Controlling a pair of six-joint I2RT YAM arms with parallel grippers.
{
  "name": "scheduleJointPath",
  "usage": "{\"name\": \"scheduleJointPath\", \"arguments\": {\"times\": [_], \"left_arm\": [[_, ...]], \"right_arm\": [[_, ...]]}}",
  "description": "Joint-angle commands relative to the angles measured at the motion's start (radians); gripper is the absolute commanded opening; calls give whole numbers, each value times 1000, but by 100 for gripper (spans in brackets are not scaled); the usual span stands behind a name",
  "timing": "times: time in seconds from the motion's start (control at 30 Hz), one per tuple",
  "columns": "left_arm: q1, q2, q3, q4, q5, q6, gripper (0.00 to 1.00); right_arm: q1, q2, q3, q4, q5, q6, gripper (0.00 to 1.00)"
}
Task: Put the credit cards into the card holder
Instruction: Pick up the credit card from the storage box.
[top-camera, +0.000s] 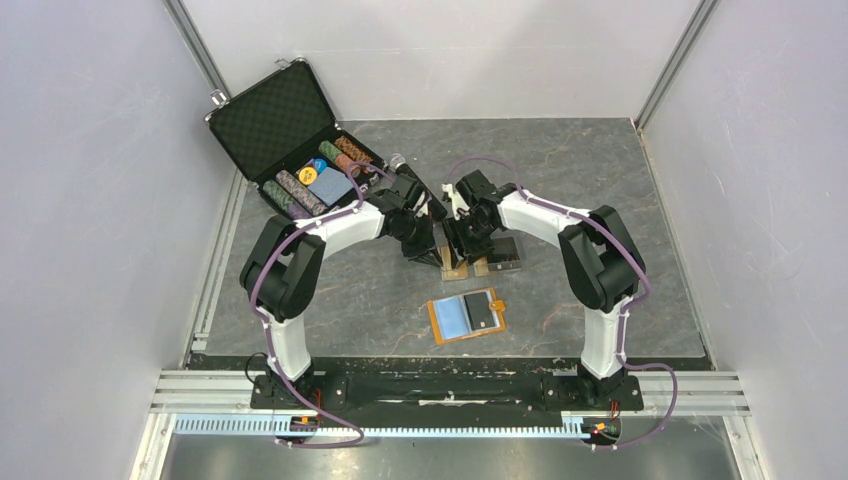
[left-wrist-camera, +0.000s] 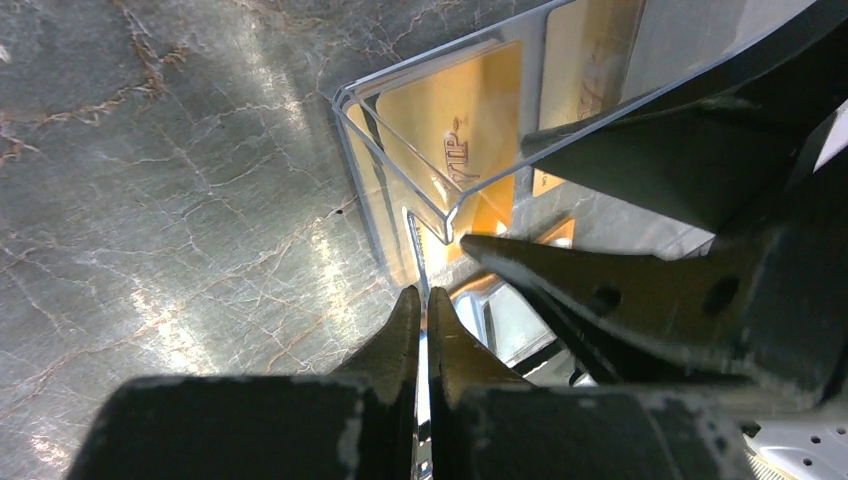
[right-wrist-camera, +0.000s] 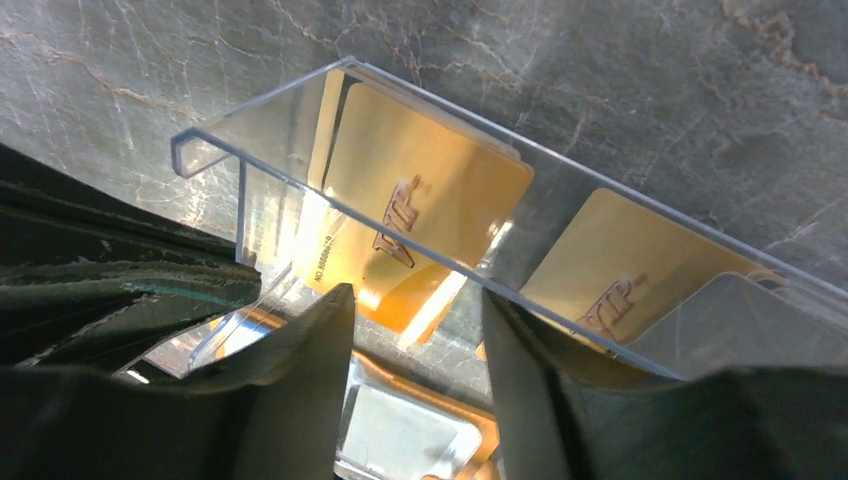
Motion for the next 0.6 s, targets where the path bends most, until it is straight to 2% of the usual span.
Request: {"name": "scheduleJointPath", "arguments": {"times": [0.0,0.07,0.17,0.23,0.57], "left_arm": [[-12,33,5,-20,-25,57,2],[-12,32,2,-20,-25,55,2],[-12,30,-1,-20,-26,56,2],[-12,29,-2,-20,-26,55,2],[-12,36,1,-20,-26,58,2]], "right_arm": [[3,40,-22,29,6,-23,47],[3,44,-29,28,10,-25,37],[5,38,-32,21,26,-25,13],[5,33,-28,17,36,-26,2],[5,-6,15,18,-35,-4,0]]}}
